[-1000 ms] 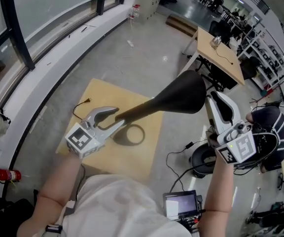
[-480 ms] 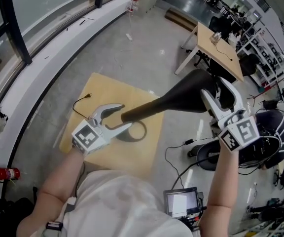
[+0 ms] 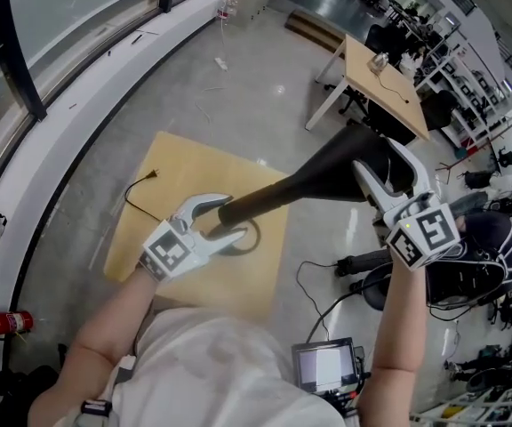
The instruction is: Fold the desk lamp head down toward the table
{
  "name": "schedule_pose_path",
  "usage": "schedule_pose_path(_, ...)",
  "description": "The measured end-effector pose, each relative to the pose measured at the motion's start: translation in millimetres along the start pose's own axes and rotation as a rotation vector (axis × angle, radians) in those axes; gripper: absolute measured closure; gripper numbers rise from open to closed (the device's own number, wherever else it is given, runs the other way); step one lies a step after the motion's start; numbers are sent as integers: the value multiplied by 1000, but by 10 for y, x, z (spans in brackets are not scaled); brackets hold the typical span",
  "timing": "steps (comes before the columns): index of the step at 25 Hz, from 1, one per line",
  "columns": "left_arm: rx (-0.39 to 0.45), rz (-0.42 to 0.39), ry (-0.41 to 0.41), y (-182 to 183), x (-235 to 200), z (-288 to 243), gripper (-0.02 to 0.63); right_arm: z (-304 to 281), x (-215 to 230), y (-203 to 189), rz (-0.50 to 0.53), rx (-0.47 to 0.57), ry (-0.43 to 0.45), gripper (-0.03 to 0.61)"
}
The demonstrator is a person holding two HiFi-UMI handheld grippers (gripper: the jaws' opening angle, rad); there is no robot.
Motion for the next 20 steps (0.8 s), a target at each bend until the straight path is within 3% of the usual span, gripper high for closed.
schedule_pose_path(12, -6, -28, 0, -77, -61, -78, 390, -93, -80, 46, 135, -84, -71, 291)
schedule_pose_path(20, 2, -23, -23, -85, -44, -44, 391, -55, -120, 38, 135, -54, -84, 296)
Point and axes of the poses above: the fingertips, and each gripper's own axes: z backward along the fingers, x to its right, y out of its top, the point moved 9 cm from there along z, backward along the fingers
